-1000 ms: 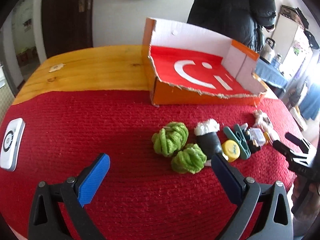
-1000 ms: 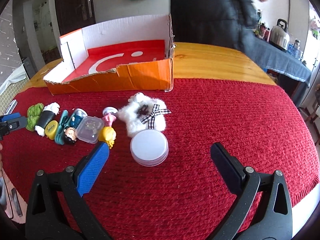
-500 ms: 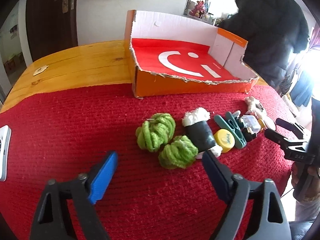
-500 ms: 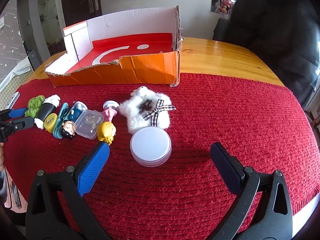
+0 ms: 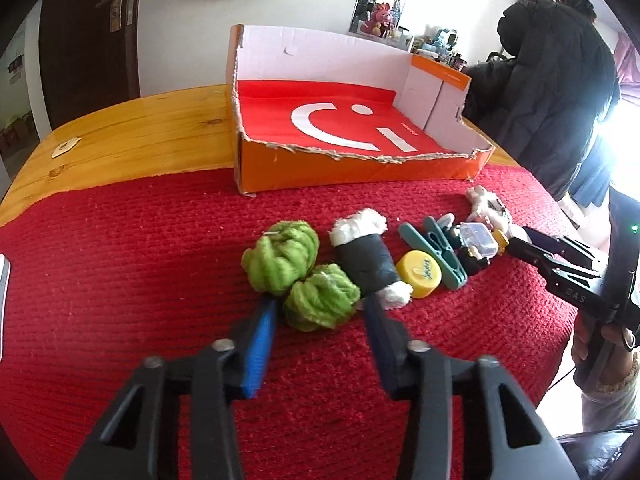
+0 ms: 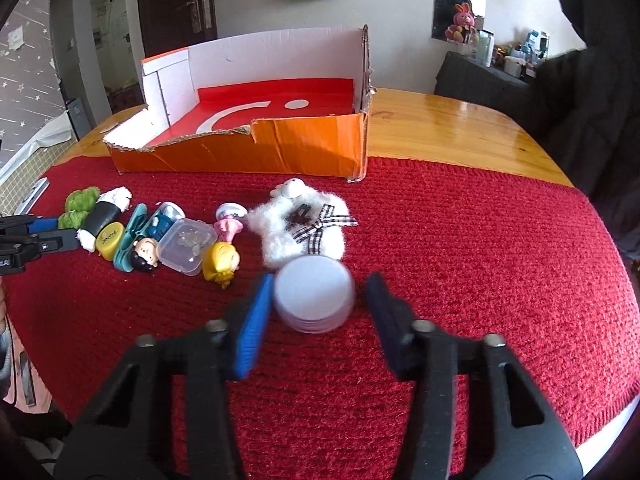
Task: Organize objects
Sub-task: 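Close left tool on green yarn ball while right tool closes on white round container, then carry the yarn ball and container with both tools into the cardboard box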
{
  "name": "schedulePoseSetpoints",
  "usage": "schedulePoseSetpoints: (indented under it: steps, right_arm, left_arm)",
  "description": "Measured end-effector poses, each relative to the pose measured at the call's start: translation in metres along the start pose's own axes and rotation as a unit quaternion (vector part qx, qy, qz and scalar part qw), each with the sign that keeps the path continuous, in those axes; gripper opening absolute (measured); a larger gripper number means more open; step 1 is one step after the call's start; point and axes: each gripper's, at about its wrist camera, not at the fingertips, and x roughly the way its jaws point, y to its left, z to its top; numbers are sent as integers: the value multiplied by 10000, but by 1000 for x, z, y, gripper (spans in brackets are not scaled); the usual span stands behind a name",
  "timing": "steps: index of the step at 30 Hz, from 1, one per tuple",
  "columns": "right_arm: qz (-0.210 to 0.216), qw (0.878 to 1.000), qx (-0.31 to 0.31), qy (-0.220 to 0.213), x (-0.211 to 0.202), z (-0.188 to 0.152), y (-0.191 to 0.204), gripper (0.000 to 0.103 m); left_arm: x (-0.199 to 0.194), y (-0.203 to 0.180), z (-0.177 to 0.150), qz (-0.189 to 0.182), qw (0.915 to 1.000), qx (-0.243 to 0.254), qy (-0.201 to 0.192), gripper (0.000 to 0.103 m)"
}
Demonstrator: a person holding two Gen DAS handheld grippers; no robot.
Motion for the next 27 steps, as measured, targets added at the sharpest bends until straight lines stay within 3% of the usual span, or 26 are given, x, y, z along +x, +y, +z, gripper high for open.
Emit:
schedulePoseSetpoints:
  steps: [16,27]
  right_arm:
    - [201,9990,-14,-406,-26,8,4,39]
    - [331,9973,-165,-633,-36,21,9,39]
  left_arm:
    - [-29,-9,-3,88,9993,-50,-347,33]
    - [-48,-13,14,457,9957,-220,-779,33]
